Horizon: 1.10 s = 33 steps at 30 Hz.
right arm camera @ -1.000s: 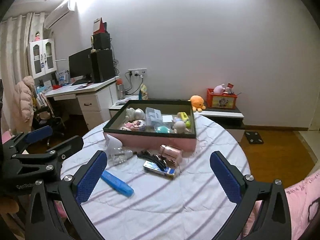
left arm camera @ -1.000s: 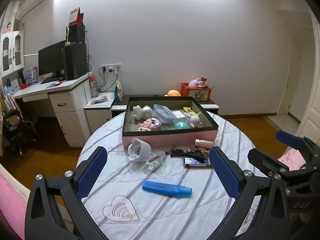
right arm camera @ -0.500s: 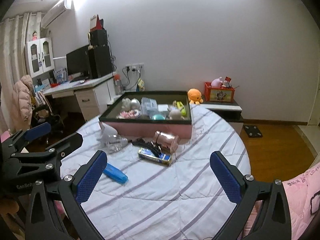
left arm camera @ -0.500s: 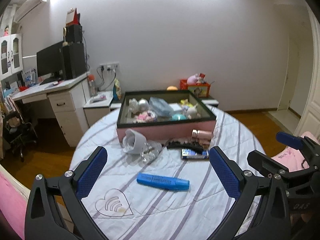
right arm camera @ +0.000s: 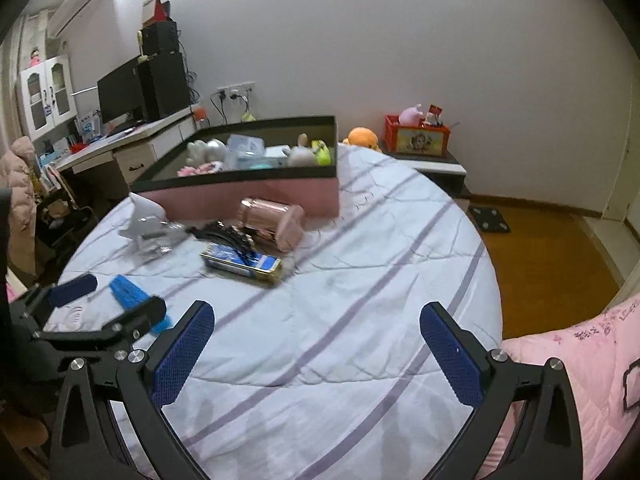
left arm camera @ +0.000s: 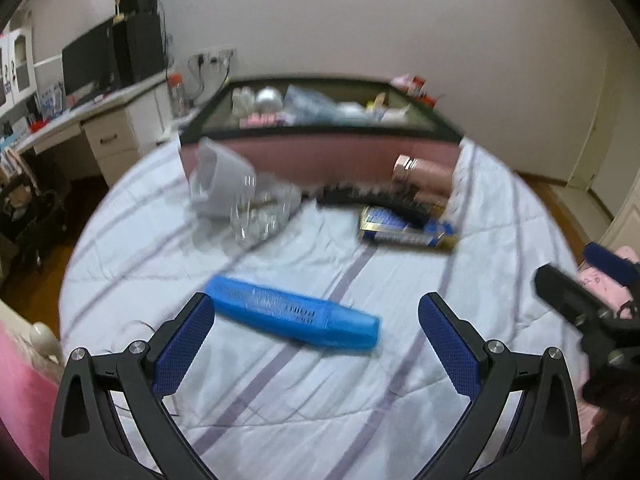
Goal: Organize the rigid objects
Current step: 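Withdraw both tools from the box toward the blue highlighter and lipstick box, then grasp the blue Point Liner highlighter with the left tool while the right tool grasps the blue lipstick box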
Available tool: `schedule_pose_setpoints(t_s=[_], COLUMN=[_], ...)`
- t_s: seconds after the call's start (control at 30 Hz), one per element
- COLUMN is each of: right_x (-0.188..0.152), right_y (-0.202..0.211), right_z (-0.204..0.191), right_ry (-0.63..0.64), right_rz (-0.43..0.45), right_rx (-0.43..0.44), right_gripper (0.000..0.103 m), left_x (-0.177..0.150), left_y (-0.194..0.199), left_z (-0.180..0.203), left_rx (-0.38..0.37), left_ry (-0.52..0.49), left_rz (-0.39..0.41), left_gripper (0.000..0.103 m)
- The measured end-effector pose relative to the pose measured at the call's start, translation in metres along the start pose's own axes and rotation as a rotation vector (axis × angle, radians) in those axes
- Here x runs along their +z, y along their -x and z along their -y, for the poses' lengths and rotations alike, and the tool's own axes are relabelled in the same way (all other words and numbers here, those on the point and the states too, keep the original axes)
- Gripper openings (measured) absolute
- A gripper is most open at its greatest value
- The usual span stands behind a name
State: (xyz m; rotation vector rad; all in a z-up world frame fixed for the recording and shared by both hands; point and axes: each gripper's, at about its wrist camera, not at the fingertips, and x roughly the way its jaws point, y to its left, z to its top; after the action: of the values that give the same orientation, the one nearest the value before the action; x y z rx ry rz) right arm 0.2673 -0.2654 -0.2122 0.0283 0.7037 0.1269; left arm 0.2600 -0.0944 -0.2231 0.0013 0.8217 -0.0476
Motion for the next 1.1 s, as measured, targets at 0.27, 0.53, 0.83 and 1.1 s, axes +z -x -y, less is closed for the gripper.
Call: schedule_pose_setpoints(t_s=[0.27, 0.53, 0.83, 1.1], right_x=[0.004, 0.016, 0.032, 0.027], right_y=[-0.033, -0.068, -0.108, -0.098], right_z=[0.001, -0.023, -0.054, -0.06], right_ry=[0.011, 0.109, 0.241, 0.266], right_rz=[-0.06, -0.139, -0.216, -0.204], right_rx=[0.012, 0.064, 0.115, 0.174], right_gripper=[0.103, 0.103, 0.098, 0.06], left_x=[-0.003, -0.018, -0.018, -0.011], left_y=[-0.02, -0.006, 0.0, -0.006], left_z=[-0.015, -0.066, -0.091, -0.088], left_rx=[0.023, 0.11, 0.117, 0.095], left_ry=[0.041, 0.094, 0.135, 0.112], left_rz=[-0.087, -0.084, -0.068, -0.072], left_gripper=[0.103, 0.103, 0.103, 0.103])
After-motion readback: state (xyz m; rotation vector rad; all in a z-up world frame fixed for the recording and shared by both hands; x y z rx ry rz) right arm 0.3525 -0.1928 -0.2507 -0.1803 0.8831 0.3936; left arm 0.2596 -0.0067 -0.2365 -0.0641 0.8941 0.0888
